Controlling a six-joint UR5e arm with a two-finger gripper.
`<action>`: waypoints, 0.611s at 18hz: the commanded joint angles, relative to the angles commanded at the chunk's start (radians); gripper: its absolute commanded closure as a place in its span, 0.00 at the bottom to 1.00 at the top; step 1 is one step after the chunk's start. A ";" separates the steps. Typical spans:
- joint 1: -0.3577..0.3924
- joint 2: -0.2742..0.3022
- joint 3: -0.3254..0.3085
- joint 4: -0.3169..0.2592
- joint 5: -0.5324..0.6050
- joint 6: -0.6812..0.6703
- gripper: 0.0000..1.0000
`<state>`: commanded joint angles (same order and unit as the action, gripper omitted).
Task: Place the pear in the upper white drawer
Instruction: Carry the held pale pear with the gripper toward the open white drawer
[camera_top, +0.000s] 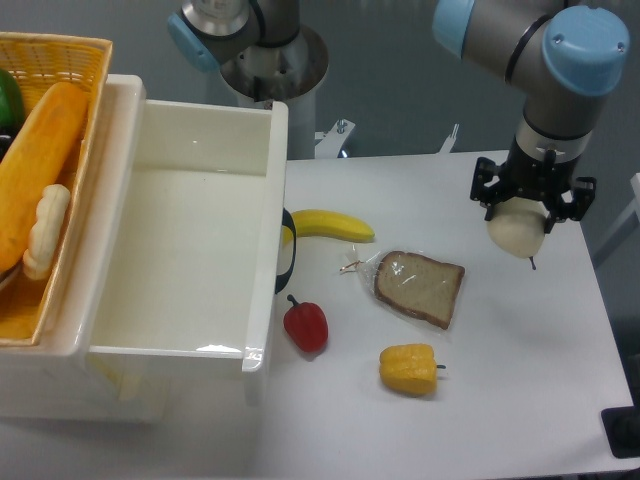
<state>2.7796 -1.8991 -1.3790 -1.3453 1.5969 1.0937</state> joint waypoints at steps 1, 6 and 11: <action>-0.003 0.002 -0.003 0.000 0.000 -0.002 0.83; -0.008 0.020 -0.017 0.003 0.002 -0.015 0.82; -0.034 0.058 -0.020 -0.035 0.002 -0.052 0.83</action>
<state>2.7460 -1.8409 -1.3990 -1.3804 1.5984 1.0416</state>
